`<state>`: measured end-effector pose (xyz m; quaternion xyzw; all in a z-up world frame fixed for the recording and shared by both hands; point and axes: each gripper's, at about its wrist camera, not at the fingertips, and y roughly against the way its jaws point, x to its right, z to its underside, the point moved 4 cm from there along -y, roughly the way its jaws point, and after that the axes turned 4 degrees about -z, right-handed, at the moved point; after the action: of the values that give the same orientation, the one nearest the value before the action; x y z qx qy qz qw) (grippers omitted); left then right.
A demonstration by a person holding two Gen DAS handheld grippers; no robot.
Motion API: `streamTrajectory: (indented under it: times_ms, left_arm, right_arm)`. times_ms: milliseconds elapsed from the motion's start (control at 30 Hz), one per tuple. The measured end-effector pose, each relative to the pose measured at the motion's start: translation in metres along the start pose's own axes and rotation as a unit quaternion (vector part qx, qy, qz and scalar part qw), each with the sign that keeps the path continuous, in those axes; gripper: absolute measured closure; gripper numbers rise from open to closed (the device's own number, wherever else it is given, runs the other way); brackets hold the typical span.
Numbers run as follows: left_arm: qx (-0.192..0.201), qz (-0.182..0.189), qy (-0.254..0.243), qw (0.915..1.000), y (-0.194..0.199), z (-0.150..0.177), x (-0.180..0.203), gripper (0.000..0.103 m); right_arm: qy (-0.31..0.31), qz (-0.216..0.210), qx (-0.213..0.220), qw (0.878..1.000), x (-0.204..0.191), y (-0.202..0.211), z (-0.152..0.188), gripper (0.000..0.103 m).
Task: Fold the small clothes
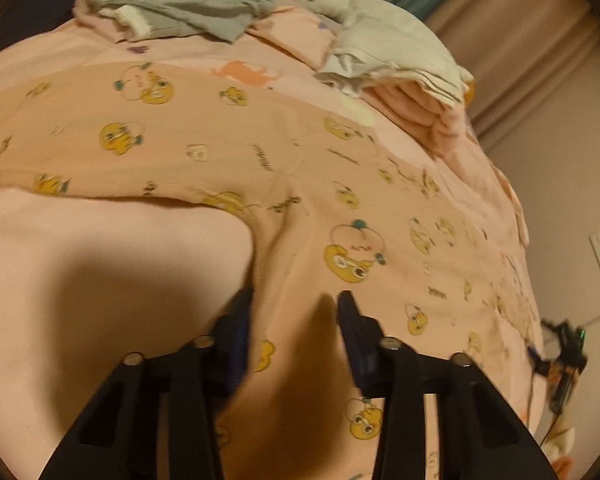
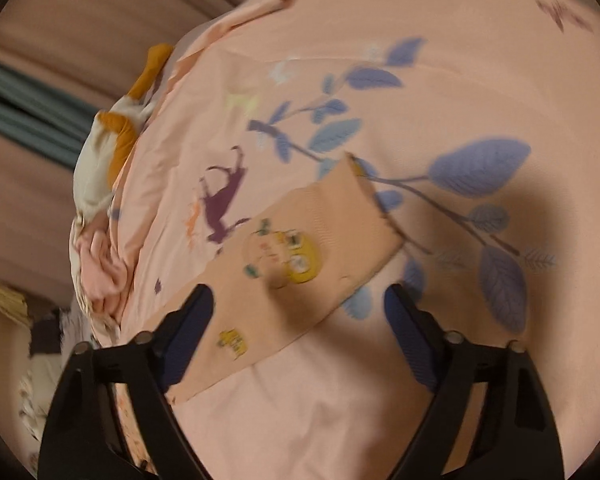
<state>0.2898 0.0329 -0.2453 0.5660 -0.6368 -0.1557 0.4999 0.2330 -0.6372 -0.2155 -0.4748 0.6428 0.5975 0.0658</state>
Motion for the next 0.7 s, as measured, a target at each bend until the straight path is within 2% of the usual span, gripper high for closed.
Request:
streamTrajectory:
  times_ms: [67,100,133,167,200,267,333,433,467,500,600,700]
  left_arm:
    - [0.004,0.001,0.013,0.9999,-0.001,-0.001,-0.007,0.076]
    - [0.006,0.0,0.016,0.9999,-0.002,0.0,-0.012,0.082]
    - [0.006,-0.002,0.018,0.9998,-0.003,-0.001,-0.016,0.088]
    - [0.005,-0.003,0.021,0.9998,-0.003,-0.001,-0.018,0.089]
    - [0.005,0.003,0.028,0.9996,-0.004,-0.001,-0.021,0.09]
    - [0.002,0.006,0.048,0.9988,-0.003,-0.002,-0.029,0.094]
    - [0.001,0.007,0.055,0.9984,-0.003,-0.003,-0.029,0.095]
    - [0.006,-0.015,0.024,0.9996,-0.002,-0.002,-0.021,0.096]
    - [0.006,-0.021,0.013,0.9997,-0.002,-0.001,-0.019,0.096]
    - [0.006,-0.025,0.001,0.9997,-0.003,-0.001,-0.017,0.096]
    - [0.001,-0.004,0.02,0.9998,-0.004,-0.002,-0.025,0.096]
    - [-0.008,0.025,0.039,0.9989,-0.006,-0.004,-0.032,0.096]
  right_arm:
    - [-0.035,-0.018,0.022,0.999,0.015,0.001,-0.003,0.042]
    - [-0.041,-0.026,0.029,0.998,0.019,0.002,-0.004,0.056]
    - [-0.05,-0.027,0.039,0.998,0.024,0.003,-0.006,0.079]
    - [-0.061,-0.004,0.044,0.997,0.032,0.002,-0.006,0.093]
    - [-0.067,0.002,0.046,0.997,0.037,0.001,-0.007,0.097]
    - [-0.072,-0.014,0.054,0.996,0.037,0.002,-0.008,0.097]
    - [-0.061,-0.005,0.06,0.996,0.031,0.004,-0.008,0.096]
    - [0.005,0.051,0.068,0.996,0.001,0.009,-0.008,0.096]
    - [0.035,0.05,0.07,0.996,-0.024,0.013,-0.007,0.096]
    - [0.047,0.042,0.072,0.995,-0.032,0.016,-0.008,0.096]
    - [0.114,0.011,0.073,0.991,-0.11,0.02,0.001,0.096]
    - [0.197,-0.022,0.06,0.978,-0.205,0.011,0.038,0.096]
